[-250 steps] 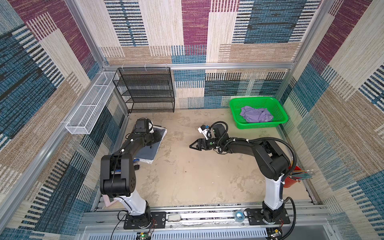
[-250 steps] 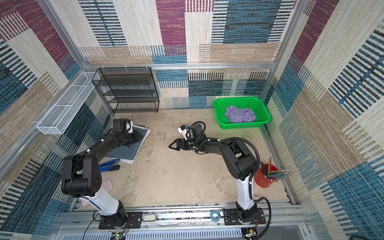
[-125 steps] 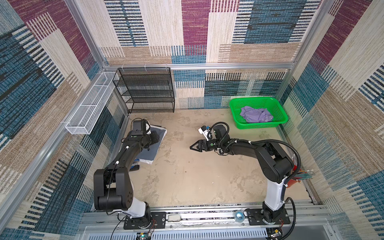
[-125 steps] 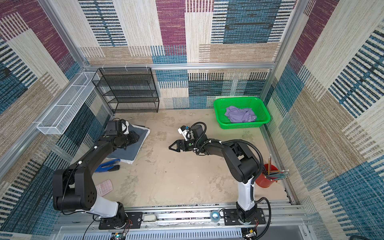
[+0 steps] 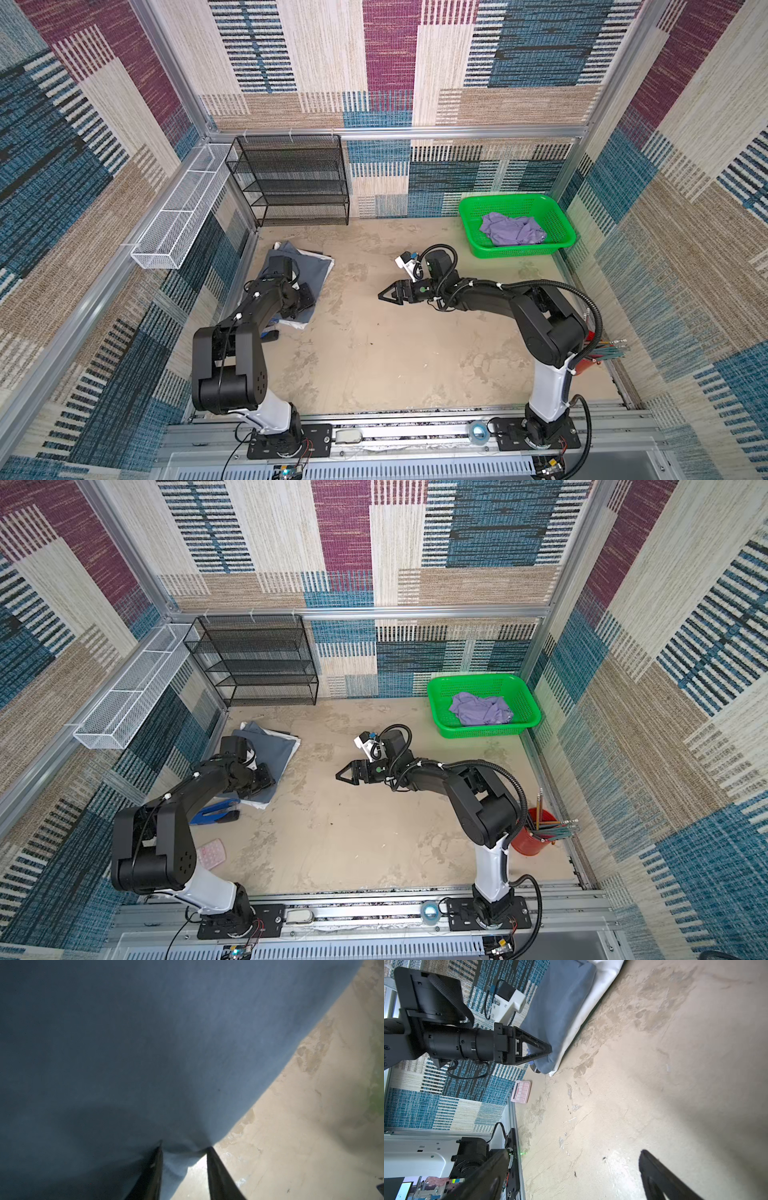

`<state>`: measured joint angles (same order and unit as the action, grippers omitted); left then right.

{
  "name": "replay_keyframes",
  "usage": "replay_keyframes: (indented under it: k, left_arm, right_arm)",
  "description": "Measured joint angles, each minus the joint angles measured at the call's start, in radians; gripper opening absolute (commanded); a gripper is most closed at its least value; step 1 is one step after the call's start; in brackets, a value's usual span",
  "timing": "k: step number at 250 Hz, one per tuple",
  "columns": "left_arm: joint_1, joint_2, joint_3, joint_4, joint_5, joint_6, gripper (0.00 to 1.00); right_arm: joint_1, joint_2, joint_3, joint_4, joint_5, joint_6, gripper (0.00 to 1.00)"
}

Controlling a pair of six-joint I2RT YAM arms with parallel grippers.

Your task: Fold and stack the t-shirts

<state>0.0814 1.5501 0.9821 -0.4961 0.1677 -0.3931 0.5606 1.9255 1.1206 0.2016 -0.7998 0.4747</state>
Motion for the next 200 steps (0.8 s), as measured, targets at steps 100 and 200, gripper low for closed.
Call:
replay_keyframes:
  k: [100, 200]
  left_arm:
    - [0.285, -0.014, 0.099, -0.036, -0.082, -0.002, 0.39]
    - [0.348, 0.204, 0.233, -0.025, -0.139, -0.045, 0.40]
  right_arm:
    - [0.000, 0.045, 0.027, 0.020, -0.002, 0.011, 0.99]
    - [0.000, 0.140, 0.095, 0.028, -0.031, 0.014, 0.99]
